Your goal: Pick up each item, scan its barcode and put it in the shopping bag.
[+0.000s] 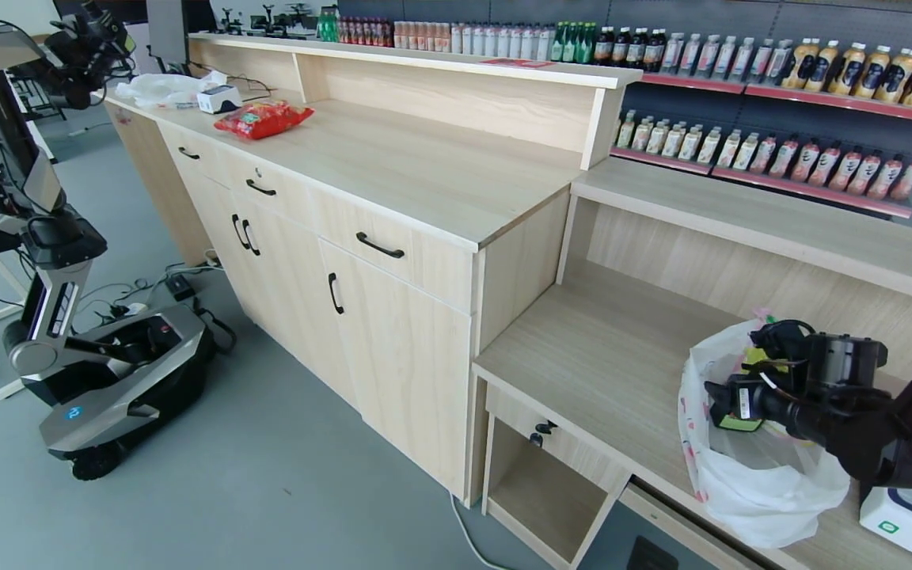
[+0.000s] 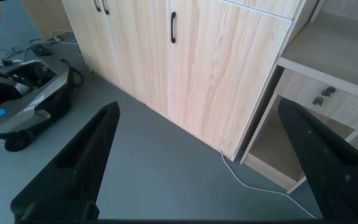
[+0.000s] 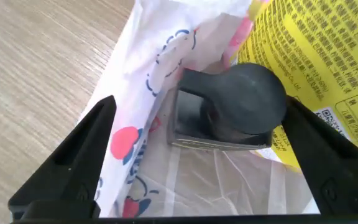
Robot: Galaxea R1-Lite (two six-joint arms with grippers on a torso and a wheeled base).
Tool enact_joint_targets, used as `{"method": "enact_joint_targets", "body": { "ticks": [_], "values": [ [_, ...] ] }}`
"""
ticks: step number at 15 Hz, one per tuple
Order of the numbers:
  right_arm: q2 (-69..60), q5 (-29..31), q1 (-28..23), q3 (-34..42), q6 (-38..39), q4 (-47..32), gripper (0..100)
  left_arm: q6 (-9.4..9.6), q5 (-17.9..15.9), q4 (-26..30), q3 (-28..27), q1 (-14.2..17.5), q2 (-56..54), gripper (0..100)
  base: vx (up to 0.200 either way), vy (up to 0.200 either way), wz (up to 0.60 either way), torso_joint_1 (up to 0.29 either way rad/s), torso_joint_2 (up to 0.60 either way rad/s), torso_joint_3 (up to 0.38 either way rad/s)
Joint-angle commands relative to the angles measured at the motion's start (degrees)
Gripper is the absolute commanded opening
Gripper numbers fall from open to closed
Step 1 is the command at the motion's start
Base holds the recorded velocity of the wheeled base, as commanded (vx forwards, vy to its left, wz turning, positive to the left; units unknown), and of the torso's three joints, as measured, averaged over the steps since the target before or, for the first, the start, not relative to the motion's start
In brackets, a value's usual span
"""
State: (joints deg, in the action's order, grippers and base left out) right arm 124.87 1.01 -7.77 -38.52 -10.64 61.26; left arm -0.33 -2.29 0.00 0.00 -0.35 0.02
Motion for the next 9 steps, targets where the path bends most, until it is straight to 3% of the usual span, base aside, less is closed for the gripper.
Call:
{"method": "enact_joint_targets", "body": {
  "ticks": [1, 3, 5, 9],
  "values": [
    [-11.84, -2.24, 2.84, 5.91, -0.17, -0.17, 100, -0.02, 0.01, 0.00, 0.00, 0.00, 0.06, 100, 0.000, 0.000, 0.00, 0.000, 0.00, 0.000],
    [-22.04, -2.15, 5.83, 10.84, -1.13, -0.09, 100, -0.02, 0.01, 0.00, 0.00, 0.00, 0.06, 100, 0.000, 0.000, 0.00, 0.000, 0.00, 0.000],
    [-29.24, -2.24, 6.01, 12.51, -7.38, -0.17, 100, -0.02, 0.01, 0.00, 0.00, 0.00, 0.06, 100, 0.000, 0.000, 0.00, 0.000, 0.00, 0.000],
    [-37.68, -6.46, 2.76, 12.51, -14.23, -0.09, 100, -0.02, 0.01, 0.00, 0.00, 0.00, 0.06, 100, 0.000, 0.000, -0.60, -0.005, 0.00, 0.002]
  ]
}}
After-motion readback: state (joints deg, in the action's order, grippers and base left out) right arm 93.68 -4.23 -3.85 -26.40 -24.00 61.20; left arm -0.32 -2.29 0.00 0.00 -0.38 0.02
